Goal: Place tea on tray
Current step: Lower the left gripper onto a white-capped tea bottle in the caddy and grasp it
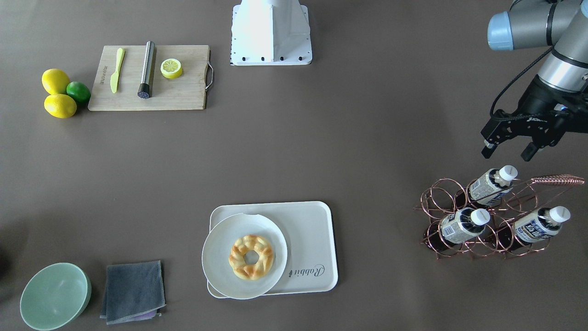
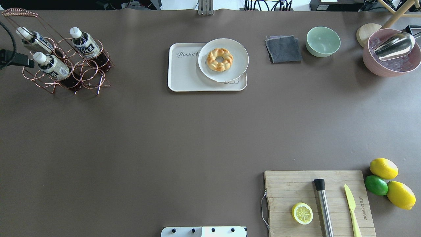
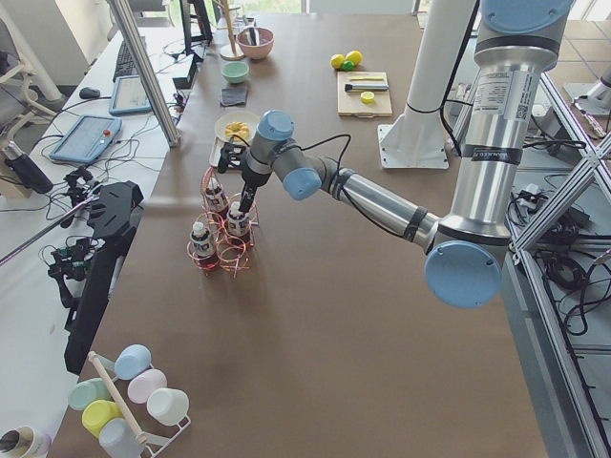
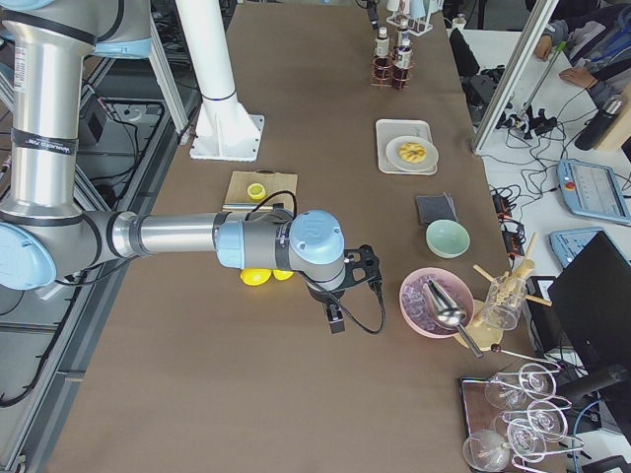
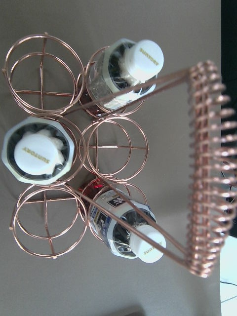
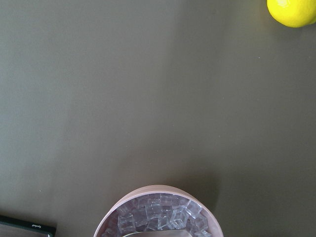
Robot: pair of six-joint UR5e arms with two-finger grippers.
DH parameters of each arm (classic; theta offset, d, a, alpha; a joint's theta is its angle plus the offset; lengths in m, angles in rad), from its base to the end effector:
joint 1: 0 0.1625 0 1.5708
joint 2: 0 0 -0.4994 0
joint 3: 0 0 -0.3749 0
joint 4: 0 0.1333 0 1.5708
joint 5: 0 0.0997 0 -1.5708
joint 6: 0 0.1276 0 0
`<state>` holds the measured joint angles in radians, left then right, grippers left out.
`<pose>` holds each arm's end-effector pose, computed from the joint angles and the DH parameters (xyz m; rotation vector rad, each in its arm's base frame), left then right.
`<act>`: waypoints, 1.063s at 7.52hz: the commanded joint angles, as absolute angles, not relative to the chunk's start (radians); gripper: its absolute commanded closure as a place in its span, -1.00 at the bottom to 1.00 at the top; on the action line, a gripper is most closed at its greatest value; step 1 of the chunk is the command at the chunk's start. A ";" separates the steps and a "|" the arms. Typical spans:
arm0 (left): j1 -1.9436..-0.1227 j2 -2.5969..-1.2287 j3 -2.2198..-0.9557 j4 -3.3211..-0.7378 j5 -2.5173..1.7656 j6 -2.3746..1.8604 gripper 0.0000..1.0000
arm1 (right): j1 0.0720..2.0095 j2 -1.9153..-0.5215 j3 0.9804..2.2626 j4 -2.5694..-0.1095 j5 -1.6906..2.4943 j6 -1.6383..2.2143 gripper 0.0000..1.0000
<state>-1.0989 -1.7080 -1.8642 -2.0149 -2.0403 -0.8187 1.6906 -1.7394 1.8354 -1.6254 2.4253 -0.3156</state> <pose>0.1874 -0.5334 0.4972 0.4210 0.8657 -0.1144 0.0837 -0.3852 0.6985 0.2229 -0.8273 -0.2014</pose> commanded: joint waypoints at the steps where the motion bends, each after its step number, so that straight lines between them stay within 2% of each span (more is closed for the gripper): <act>1: -1.088 -1.740 -1.819 -2.017 -2.022 -0.734 -0.93 | 1.690 -1.741 1.833 -1.628 2.430 -0.304 -0.99; 4: -1.086 -1.741 -1.790 -2.020 -2.022 -0.726 -0.86 | 1.690 -1.749 1.825 -1.628 2.433 -0.302 -0.99; 6: -1.089 -1.740 -1.793 -2.020 -2.023 -0.726 -0.67 | 1.690 -1.747 1.827 -1.628 2.436 -0.302 -0.99; 8: -1.098 -1.736 -1.792 -2.017 -2.025 -0.726 -0.30 | 1.689 -1.747 1.827 -1.628 2.456 -0.302 -0.99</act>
